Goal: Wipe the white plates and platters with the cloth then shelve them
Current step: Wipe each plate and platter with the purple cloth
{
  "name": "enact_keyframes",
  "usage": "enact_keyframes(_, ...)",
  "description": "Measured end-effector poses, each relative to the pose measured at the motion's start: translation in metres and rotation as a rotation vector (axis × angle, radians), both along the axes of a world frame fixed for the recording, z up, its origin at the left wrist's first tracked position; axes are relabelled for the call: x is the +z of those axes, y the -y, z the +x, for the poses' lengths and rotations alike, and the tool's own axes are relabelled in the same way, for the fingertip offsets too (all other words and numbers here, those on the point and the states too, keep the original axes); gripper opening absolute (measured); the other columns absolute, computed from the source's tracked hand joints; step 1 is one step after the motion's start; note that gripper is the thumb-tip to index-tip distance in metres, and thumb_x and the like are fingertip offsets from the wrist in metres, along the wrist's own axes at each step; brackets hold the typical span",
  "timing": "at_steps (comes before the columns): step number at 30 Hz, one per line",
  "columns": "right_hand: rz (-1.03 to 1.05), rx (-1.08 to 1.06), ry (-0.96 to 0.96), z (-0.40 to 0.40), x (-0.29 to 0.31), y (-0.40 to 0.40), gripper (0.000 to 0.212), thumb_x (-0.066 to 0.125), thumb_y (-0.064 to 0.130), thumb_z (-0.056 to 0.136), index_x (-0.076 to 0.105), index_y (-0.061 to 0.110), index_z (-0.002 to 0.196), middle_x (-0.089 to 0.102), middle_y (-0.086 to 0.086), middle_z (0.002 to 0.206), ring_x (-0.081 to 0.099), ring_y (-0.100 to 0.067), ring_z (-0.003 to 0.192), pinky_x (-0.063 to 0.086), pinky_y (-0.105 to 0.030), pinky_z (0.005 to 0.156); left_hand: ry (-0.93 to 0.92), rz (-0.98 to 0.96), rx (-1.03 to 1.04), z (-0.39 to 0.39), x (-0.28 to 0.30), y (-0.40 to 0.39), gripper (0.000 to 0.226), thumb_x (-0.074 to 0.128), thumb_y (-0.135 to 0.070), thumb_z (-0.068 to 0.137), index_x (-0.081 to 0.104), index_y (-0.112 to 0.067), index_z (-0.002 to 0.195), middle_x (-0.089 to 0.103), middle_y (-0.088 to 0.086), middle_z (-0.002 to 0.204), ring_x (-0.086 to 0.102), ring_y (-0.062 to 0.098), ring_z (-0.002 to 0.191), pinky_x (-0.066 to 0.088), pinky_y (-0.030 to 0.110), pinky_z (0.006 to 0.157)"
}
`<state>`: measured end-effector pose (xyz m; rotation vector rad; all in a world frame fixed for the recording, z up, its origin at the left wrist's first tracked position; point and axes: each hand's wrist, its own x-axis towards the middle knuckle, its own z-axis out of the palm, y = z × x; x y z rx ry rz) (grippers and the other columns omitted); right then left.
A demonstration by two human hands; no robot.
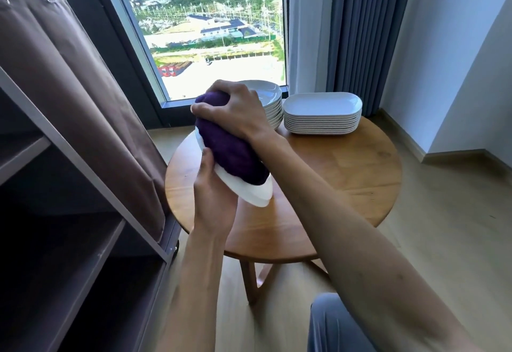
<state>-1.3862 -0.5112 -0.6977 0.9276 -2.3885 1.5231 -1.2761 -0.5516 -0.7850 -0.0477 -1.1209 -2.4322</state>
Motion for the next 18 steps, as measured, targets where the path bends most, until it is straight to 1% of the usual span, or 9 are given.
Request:
enact_keyframes(2, -0.019, -0.003, 0.052, -0.007, -0.003, -0.001, 0.027, 0.078, 0.05, 0.079, 0.075, 0.026, 0.091, 0.071, 0.005, 0.089, 0.064, -0.017, 0.092, 0.053, -0.038, 0.087, 0.024, -0.023, -0.003, 0.0, -0.001, 0.0, 0.037, 0.039, -0.03, 0.107, 0.065, -0.019, 0.131, 0.071, 0.009, 0.121, 0.067, 0.023, 0.113, 0.057, 0.037, 0.094)
enact_keyframes(4, -0.031, -0.015, 0.093, -0.014, -0.005, -0.001, 0.028, 0.076, 0.051, 0.081, 0.075, 0.026, 0.093, 0.071, 0.004, 0.091, 0.064, -0.017, 0.092, 0.054, -0.038, 0.087, 0.055, -0.066, 0.011, 0.001, -0.002, 0.0, 0.036, 0.04, -0.027, 0.103, 0.066, -0.019, 0.127, 0.072, 0.008, 0.116, 0.066, 0.023, 0.11, 0.056, 0.038, 0.093)
enact_keyframes(6, -0.05, -0.02, 0.149, -0.022, -0.005, -0.003, 0.028, 0.074, 0.05, 0.081, 0.075, 0.024, 0.092, 0.071, 0.003, 0.092, 0.065, -0.018, 0.092, 0.055, -0.039, 0.088, 0.066, -0.072, 0.029, 0.003, -0.003, 0.003, 0.039, 0.039, -0.025, 0.099, 0.07, -0.02, 0.122, 0.072, 0.008, 0.114, 0.066, 0.023, 0.109, 0.056, 0.038, 0.093)
enact_keyframes(8, -0.075, -0.015, 0.218, -0.032, -0.004, -0.008, 0.027, 0.074, 0.05, 0.08, 0.074, 0.023, 0.088, 0.072, 0.003, 0.09, 0.066, -0.018, 0.091, 0.055, -0.041, 0.089, 0.039, -0.077, 0.043, 0.003, -0.005, 0.007, 0.044, 0.037, -0.022, 0.097, 0.078, -0.023, 0.113, 0.075, 0.005, 0.11, 0.069, 0.021, 0.105, 0.058, 0.035, 0.09)
enact_keyframes(10, -0.107, -0.007, 0.289, -0.041, -0.007, -0.014, 0.023, 0.074, 0.05, 0.078, 0.075, 0.027, 0.082, 0.072, 0.006, 0.09, 0.067, -0.017, 0.092, 0.055, -0.041, 0.091, 0.024, -0.055, 0.045, 0.004, -0.005, 0.009, 0.046, 0.036, -0.023, 0.097, 0.08, -0.023, 0.111, 0.075, 0.005, 0.109, 0.071, 0.02, 0.103, 0.059, 0.035, 0.088)
enact_keyframes(12, -0.138, 0.014, 0.352, -0.048, -0.016, -0.022, 0.021, 0.074, 0.051, 0.079, 0.074, 0.031, 0.078, 0.072, 0.008, 0.089, 0.068, -0.017, 0.092, 0.056, -0.041, 0.092, 0.019, -0.02, 0.028, 0.005, -0.006, 0.01, 0.045, 0.038, -0.026, 0.095, 0.075, -0.017, 0.12, 0.073, 0.01, 0.115, 0.07, 0.026, 0.107, 0.059, 0.039, 0.091)
enact_keyframes(13, -0.146, 0.033, 0.381, -0.051, -0.022, -0.025, 0.023, 0.073, 0.052, 0.079, 0.074, 0.029, 0.08, 0.073, 0.007, 0.09, 0.069, -0.018, 0.093, 0.056, -0.042, 0.093, 0.021, -0.005, 0.023, 0.005, -0.006, 0.01, 0.046, 0.041, -0.026, 0.094, 0.069, -0.012, 0.127, 0.071, 0.013, 0.12, 0.068, 0.029, 0.111, 0.058, 0.042, 0.095)
enact_keyframes(15, -0.18, 0.059, 0.436, -0.056, -0.036, -0.031, 0.029, 0.072, 0.054, 0.079, 0.073, 0.025, 0.085, 0.073, 0.002, 0.093, 0.069, -0.021, 0.093, 0.057, -0.044, 0.095, 0.038, 0.032, 0.027, 0.005, -0.006, 0.011, 0.058, 0.047, -0.028, 0.089, 0.057, -0.006, 0.141, 0.065, 0.019, 0.132, 0.063, 0.035, 0.12, 0.054, 0.046, 0.102)
enact_keyframes(18, -0.29, 0.047, 0.545, -0.059, -0.054, -0.039, 0.036, 0.072, 0.052, 0.076, 0.075, 0.019, 0.091, 0.074, -0.003, 0.096, 0.07, -0.022, 0.093, 0.056, -0.047, 0.096, 0.028, 0.105, 0.053, 0.005, -0.002, 0.015, 0.066, 0.046, -0.031, 0.085, 0.052, -0.004, 0.145, 0.059, 0.023, 0.14, 0.06, 0.039, 0.126, 0.051, 0.05, 0.106)
